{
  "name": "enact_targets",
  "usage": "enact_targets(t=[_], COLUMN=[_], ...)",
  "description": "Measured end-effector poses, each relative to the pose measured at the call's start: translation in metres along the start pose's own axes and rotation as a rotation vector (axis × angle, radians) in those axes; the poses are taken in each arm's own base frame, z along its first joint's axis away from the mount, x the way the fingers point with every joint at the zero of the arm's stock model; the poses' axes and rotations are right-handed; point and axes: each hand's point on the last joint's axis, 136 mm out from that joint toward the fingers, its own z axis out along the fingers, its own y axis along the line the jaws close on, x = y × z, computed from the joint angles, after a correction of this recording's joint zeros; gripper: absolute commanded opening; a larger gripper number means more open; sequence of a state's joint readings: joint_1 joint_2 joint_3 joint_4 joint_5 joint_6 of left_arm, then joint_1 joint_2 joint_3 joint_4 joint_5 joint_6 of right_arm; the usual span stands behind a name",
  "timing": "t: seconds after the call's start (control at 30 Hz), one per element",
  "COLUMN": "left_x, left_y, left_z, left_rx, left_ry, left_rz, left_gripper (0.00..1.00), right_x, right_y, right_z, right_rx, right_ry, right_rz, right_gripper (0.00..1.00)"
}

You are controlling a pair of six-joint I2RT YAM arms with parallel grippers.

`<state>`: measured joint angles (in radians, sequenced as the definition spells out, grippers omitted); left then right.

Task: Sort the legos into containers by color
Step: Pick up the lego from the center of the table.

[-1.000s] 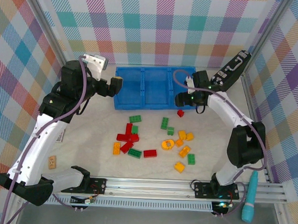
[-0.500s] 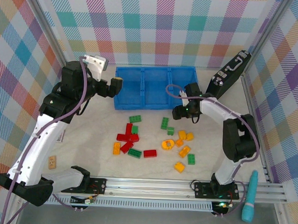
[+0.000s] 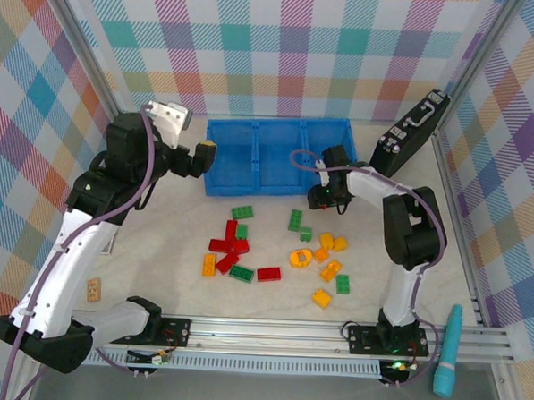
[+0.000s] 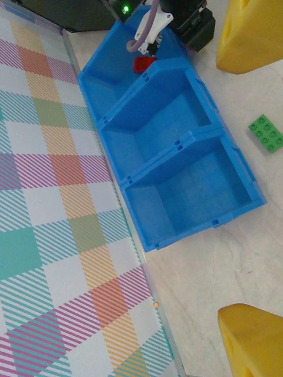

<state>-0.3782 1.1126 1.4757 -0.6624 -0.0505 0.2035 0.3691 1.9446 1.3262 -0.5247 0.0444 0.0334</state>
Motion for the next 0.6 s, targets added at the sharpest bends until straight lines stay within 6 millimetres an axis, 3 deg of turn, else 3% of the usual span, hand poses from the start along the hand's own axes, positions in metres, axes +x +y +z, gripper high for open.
enact_targets(t=[0.6], left_x=[0.0004], left_y=[0.0037], left_z=[-0.0005], left_rx=[-0.021], left_ry=[0.0], left_rz=[0.019], left_gripper=[1.0], right_x=[0.0], right_y=[0.0005], right_z=[0.004], right_rx=[0.01], right_ry=[0.042], right_rz=[-0.009], right_gripper=[0.29])
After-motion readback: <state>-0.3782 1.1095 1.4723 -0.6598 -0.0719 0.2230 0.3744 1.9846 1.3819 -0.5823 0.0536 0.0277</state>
